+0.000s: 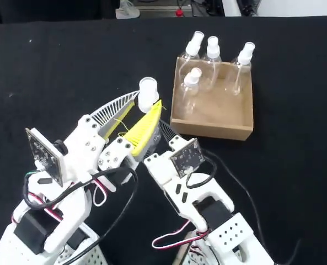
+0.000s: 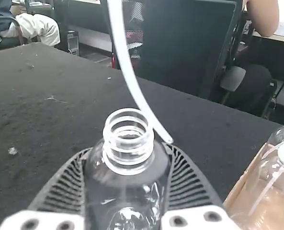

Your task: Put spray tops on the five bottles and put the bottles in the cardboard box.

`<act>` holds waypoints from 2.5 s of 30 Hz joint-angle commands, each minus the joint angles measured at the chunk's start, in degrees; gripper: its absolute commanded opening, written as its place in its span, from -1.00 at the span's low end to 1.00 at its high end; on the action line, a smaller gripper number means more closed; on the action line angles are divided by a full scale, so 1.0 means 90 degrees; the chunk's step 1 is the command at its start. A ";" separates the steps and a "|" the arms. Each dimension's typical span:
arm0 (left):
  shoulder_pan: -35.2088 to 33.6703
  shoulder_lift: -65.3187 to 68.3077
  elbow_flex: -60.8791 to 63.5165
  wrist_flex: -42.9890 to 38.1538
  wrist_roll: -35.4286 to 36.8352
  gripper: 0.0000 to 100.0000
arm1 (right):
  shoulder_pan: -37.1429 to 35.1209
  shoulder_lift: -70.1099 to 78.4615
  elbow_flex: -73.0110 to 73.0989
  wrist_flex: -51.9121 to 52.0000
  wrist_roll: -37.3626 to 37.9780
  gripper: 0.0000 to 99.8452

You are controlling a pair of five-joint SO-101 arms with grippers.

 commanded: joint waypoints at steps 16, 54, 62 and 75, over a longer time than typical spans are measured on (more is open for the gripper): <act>-0.0063 -0.1397 -0.0024 0.0176 -0.0020 -0.89 | 0.0127 0.0015 -0.0044 -0.0166 0.0000 -0.98; -0.0835 -0.0186 0.1255 0.0234 0.0449 -0.66 | 0.0147 0.0015 -0.0044 -0.0166 0.0000 -0.98; -0.1314 -0.1465 0.1314 0.1201 0.0420 -0.66 | 0.0147 0.0044 -0.0044 -0.0156 0.0000 -0.98; -0.1343 -0.1280 0.2300 0.0059 -0.0215 -0.66 | 0.0137 0.0015 0.0034 -0.0156 0.0000 -0.98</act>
